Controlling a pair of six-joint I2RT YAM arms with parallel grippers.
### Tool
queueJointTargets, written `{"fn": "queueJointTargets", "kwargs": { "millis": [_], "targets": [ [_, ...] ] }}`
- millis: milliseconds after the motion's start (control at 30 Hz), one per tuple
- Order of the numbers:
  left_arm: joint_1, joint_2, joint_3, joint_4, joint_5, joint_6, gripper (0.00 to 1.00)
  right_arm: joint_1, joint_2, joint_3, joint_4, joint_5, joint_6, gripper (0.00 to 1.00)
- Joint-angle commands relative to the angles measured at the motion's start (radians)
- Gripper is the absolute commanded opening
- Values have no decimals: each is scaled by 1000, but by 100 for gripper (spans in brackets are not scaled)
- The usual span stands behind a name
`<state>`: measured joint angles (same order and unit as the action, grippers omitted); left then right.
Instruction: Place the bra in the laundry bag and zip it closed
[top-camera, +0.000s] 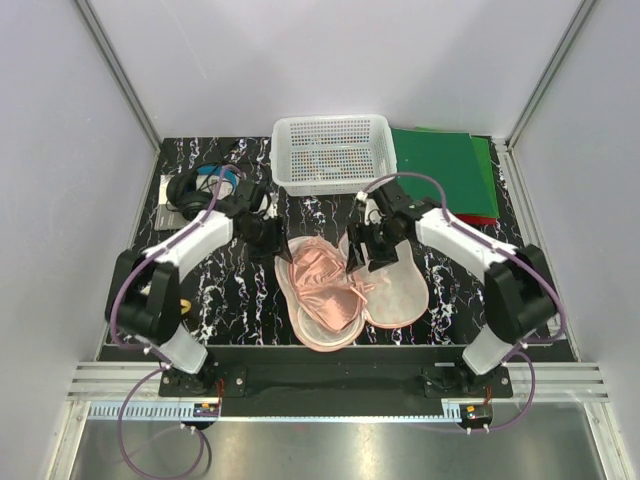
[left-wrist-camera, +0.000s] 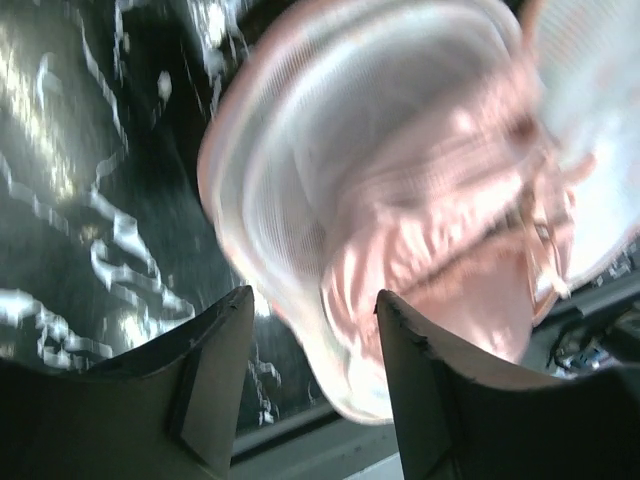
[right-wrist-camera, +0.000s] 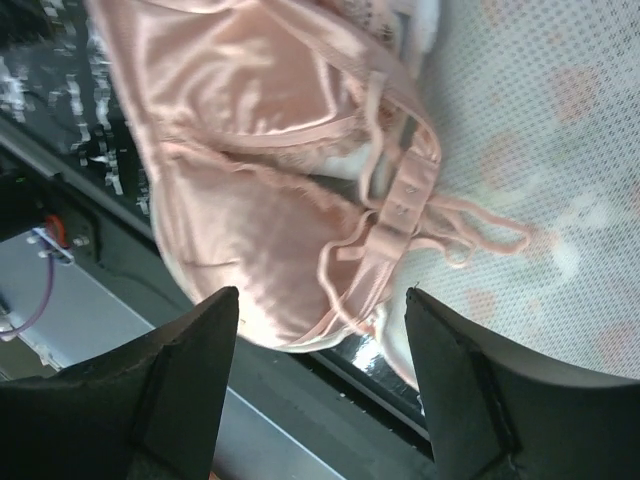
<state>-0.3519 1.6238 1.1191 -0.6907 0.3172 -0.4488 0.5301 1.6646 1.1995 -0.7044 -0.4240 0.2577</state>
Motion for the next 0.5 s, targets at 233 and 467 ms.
{"fn": "queueJointTargets", "kwargs": {
  "millis": [233,467],
  "targets": [
    [-67,-154,-125,19,39,-36,50,83,-11,-21,80,-111,80,49],
    [-35,10,-25,68,28,-27,52,179,18,-66,106,-95,107,25]
  ]
}}
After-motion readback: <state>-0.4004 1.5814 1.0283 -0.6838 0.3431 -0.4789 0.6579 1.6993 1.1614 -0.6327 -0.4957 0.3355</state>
